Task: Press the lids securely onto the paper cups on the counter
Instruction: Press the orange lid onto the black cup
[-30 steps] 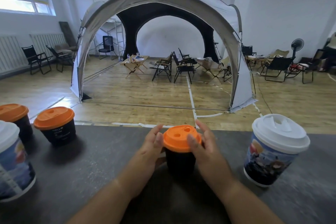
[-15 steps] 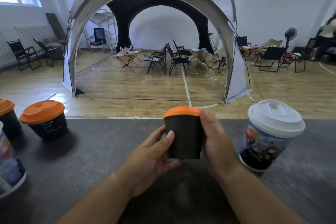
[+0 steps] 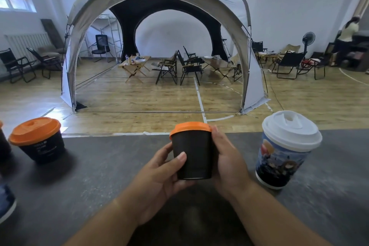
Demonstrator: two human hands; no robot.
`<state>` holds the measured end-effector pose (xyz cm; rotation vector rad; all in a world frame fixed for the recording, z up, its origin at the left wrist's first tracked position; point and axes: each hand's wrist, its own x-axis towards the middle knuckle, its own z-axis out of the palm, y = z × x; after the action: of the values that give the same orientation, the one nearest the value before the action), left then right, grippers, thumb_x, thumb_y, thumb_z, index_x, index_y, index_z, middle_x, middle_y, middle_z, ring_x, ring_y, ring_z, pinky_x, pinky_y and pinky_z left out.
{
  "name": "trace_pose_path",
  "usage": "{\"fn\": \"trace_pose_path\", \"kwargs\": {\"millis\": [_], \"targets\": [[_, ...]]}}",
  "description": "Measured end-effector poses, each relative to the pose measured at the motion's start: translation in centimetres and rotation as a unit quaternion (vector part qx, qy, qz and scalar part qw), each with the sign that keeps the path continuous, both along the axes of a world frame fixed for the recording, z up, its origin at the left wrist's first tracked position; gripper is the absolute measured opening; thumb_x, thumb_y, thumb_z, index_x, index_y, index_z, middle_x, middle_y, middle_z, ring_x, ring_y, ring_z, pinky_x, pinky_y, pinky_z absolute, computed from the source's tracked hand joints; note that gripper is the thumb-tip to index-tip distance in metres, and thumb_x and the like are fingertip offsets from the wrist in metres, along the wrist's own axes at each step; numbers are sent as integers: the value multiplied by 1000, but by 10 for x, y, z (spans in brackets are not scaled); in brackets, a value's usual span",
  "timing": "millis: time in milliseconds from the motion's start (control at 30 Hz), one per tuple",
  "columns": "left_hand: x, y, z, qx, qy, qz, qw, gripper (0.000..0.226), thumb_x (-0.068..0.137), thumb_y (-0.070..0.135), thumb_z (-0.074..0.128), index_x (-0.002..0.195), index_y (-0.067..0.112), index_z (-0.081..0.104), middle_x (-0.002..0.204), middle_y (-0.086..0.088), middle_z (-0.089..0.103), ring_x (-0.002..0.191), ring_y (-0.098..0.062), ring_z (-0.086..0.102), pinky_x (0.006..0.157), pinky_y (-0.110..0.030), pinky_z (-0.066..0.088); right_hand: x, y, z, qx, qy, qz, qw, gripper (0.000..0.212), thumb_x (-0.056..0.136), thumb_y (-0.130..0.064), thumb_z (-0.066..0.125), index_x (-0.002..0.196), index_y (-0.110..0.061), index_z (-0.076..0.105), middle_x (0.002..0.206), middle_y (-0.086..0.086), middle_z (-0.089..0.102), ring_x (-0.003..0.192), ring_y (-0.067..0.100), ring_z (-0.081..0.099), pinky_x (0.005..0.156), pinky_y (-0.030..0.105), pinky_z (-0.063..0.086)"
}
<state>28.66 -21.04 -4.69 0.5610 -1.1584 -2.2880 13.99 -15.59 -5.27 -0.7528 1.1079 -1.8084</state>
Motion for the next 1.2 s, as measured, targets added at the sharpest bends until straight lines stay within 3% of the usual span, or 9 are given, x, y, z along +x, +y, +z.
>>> {"fn": "trace_pose_path", "kwargs": {"millis": [133, 233, 367, 500, 600, 667, 767, 1000, 1200], "targets": [[-2, 0, -3, -71, -91, 61, 991, 85, 60, 24, 79, 137, 27, 44, 120, -19, 64, 98, -37, 70, 81, -48, 58, 3, 1, 4, 2, 42, 11, 999, 62, 72, -60, 69, 123, -26, 57, 119, 14, 66, 108, 34, 67, 90, 55, 56], [-2, -1, -5, -3, -26, 20, 999, 71, 70, 27, 80, 134, 20, 49, 122, -21, 64, 103, -36, 68, 78, -42, 59, 1, -3, -2, -5, -6, 8, 1000, 64, 78, -53, 73, 124, -11, 59, 122, 22, 65, 114, 40, 63, 98, 60, 50], [-1, -2, -3, 27, 19, -22, 999, 63, 72, 16, 70, 132, 12, 50, 120, -24, 65, 107, -38, 66, 74, -39, 59, -3, -6, -2, -6, -91, 32, 995, 55, 91, -39, 57, 129, 0, 56, 126, 29, 62, 120, 44, 59, 107, 61, 42], [-3, 1, 0, -25, -37, 61, 997, 70, 69, 17, 80, 130, 26, 48, 111, -22, 68, 96, -40, 70, 71, -41, 61, -2, -5, -3, -5, -14, 8, 1000, 55, 86, -52, 63, 125, -14, 59, 121, 18, 67, 116, 35, 64, 99, 56, 50], [-4, 3, 0, -68, -96, 56, 991, 81, 61, 20, 76, 132, 37, 43, 116, -20, 64, 97, -39, 69, 84, -48, 57, -3, -2, 0, 9, 12, -4, 1000, 54, 76, -51, 68, 117, -17, 60, 114, 17, 70, 106, 35, 68, 90, 57, 56], [-4, 3, -1, -31, -54, 15, 998, 71, 70, 21, 69, 136, 31, 44, 121, -20, 65, 103, -37, 68, 81, -43, 59, -4, -2, 0, 11, -50, 3, 999, 60, 77, -48, 65, 122, -8, 59, 116, 26, 67, 110, 45, 65, 94, 63, 51], [-3, 0, -3, -5, -27, -5, 1000, 62, 77, 14, 62, 137, 16, 46, 118, -20, 67, 103, -35, 69, 73, -39, 61, -5, -4, -1, 37, -104, 35, 993, 70, 81, -52, 58, 129, -2, 57, 119, 28, 66, 110, 43, 65, 92, 55, 55], [-3, 1, -5, -84, -121, 59, 987, 78, 60, 21, 77, 133, 22, 48, 111, -16, 70, 97, -36, 70, 89, -53, 54, -1, 2, 2, 21, 99, -20, 995, 52, 72, -53, 63, 116, -26, 59, 111, 7, 71, 102, 24, 70, 88, 47, 59], [-4, -2, -6, -13, -30, 35, 999, 60, 73, 9, 63, 130, 23, 49, 112, -21, 70, 99, -34, 70, 77, -41, 61, -8, -4, 2, 43, -84, -3, 995, 65, 77, -47, 59, 124, -3, 59, 116, 26, 68, 109, 41, 66, 93, 58, 54]]}}
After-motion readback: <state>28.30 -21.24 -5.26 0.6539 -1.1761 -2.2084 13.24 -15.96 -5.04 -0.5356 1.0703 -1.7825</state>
